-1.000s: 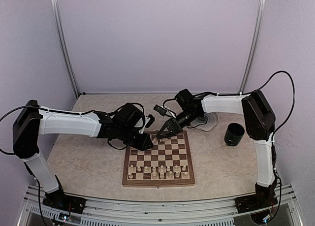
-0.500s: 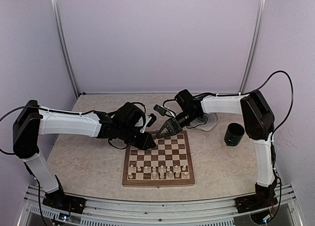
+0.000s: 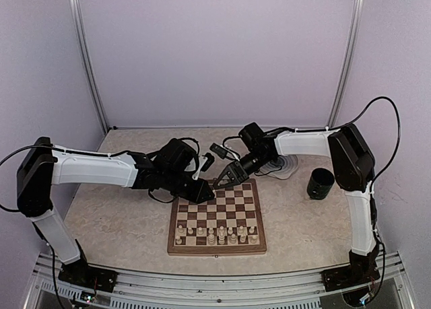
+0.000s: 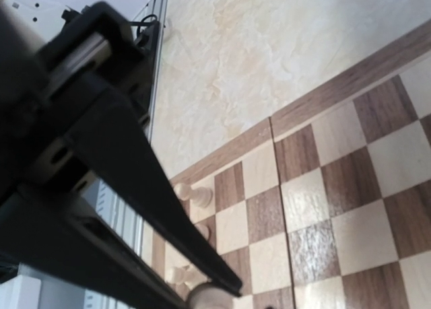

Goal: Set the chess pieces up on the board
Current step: Pass from the left arm to the right, then place the bishop on c1.

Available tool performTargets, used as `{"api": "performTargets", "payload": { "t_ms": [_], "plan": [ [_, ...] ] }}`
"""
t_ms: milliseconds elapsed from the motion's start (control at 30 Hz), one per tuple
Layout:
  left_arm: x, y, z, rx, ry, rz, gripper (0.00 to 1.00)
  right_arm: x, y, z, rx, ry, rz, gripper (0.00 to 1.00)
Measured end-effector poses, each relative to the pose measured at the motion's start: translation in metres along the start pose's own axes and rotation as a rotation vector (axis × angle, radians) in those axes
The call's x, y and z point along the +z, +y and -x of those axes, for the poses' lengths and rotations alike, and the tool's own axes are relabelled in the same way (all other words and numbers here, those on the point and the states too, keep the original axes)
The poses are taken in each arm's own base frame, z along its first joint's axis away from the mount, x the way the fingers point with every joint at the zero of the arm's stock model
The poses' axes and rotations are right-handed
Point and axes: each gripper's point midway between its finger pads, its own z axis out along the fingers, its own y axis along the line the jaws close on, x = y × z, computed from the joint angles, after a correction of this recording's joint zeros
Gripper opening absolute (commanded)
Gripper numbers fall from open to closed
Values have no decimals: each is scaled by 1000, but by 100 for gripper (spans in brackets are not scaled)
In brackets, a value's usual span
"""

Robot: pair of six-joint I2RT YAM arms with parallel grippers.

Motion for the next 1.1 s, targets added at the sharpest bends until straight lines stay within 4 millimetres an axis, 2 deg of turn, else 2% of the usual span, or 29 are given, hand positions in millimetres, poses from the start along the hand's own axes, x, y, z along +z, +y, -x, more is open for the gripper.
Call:
{"api": "performTargets", "payload": {
  "t_ms": [133,233,300,367,567,700,767,833,1000,1100],
  "plan": [
    [0,0,1,-3,-3,-1,13,0,0,0,0,-2,-1,12],
    [0,0,2,-5,-7,0,23,0,-1,1,1,-4,0,6],
    [0,1,2,-10,-9,5,32,0,-1,1,-2,-5,-1,4],
    [0,2,3,-9,-16,16,37,0,-3,0,-13,-2,-14,3],
    [-20,9,3,22,-62,64,41,-4,-14,1,-76,19,-126,2],
    [-44,17,18,53,-129,110,43,-10,-8,6,-166,48,-234,1],
    [-55,30,26,52,-161,154,45,-8,2,10,-231,71,-284,2],
    [-69,53,35,36,-198,212,46,-1,17,11,-312,106,-326,1],
    [-100,126,39,-56,-256,391,47,45,57,-2,-516,246,-370,2],
    [-113,155,33,-94,-274,500,48,68,71,-19,-606,337,-390,1]
  ]
}}
